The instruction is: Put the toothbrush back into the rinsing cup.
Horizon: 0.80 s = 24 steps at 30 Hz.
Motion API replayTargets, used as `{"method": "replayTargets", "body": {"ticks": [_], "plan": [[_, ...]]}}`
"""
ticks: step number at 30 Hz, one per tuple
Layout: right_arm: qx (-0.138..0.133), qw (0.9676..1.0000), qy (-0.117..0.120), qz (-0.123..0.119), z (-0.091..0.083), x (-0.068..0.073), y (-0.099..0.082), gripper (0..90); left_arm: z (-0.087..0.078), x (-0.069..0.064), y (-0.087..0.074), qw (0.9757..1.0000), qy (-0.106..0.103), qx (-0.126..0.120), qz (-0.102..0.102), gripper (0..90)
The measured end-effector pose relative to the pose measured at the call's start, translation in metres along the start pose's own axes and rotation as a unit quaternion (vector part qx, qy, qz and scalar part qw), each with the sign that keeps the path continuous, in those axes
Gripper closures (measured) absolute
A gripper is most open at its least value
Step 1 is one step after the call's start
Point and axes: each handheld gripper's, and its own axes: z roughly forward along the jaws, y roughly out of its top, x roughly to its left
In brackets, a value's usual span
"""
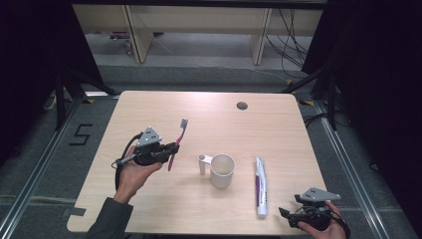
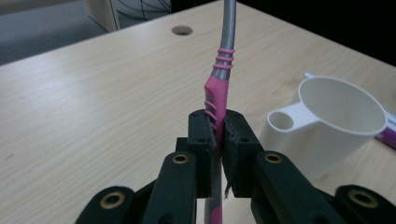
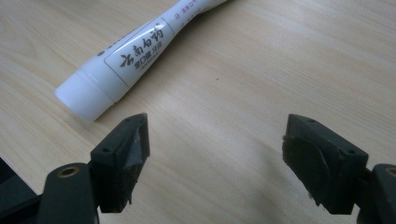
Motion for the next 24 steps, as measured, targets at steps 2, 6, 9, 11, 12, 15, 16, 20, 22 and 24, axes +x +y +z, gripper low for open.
{"method": "replayTargets", "body": {"ticks": [2, 6, 9, 11, 12, 15, 16, 20, 22, 24], "plan": [[0.001, 1.0, 0.0, -0.001, 0.0, -0.001, 0.0, 23.7, 0.002, -0.003, -0.001, 0.9998, 0.006, -0.019, 0.004, 81.8], [0.002, 1.0, -0.004, -0.006, -0.001, -0.001, 0.001, 23.7, 0.003, -0.004, 0.0, 0.9993, 0.006, -0.037, 0.002, 81.8], [0.0, 0.9999, -0.005, -0.01, -0.001, -0.002, 0.0, 23.7, 0.004, -0.006, 0.001, 0.9986, 0.005, -0.052, 0.005, 81.8], [0.004, 0.9999, -0.008, -0.006, -0.001, -0.002, 0.0, 23.7, 0.004, -0.008, 0.002, 0.9982, 0.005, -0.059, 0.005, 81.9], [0.003, 1.0, -0.006, -0.004, -0.001, -0.001, 0.001, 23.7, 0.005, -0.009, 0.002, 0.9978, 0.004, -0.066, 0.007, 81.9], [0.0, 0.9999, -0.005, -0.01, -0.001, -0.002, 0.0, 23.7, 0.007, -0.013, 0.005, 0.9965, -0.004, -0.083, 0.004, 81.9], [0.0, 0.9999, -0.005, -0.01, -0.001, -0.002, 0.0, 23.7, 0.007, -0.013, 0.005, 0.9965, -0.004, -0.083, 0.004, 81.9], [0.0, 1.0, -0.005, -0.009, -0.001, -0.002, 0.0, 23.7, 0.012, -0.019, 0.01, 0.9953, -0.017, -0.095, 0.006, 81.9], [0.004, 1.0, -0.007, -0.005, -0.001, -0.002, 0.0, 23.6, 0.014, -0.021, 0.01, 0.9952, -0.017, -0.096, 0.008, 81.8], [-0.001, 0.9999, -0.004, -0.012, -0.001, -0.002, 0.0, 23.7, 0.016, -0.023, 0.012, 0.9947, -0.019, -0.101, 0.009, 81.9]]}}
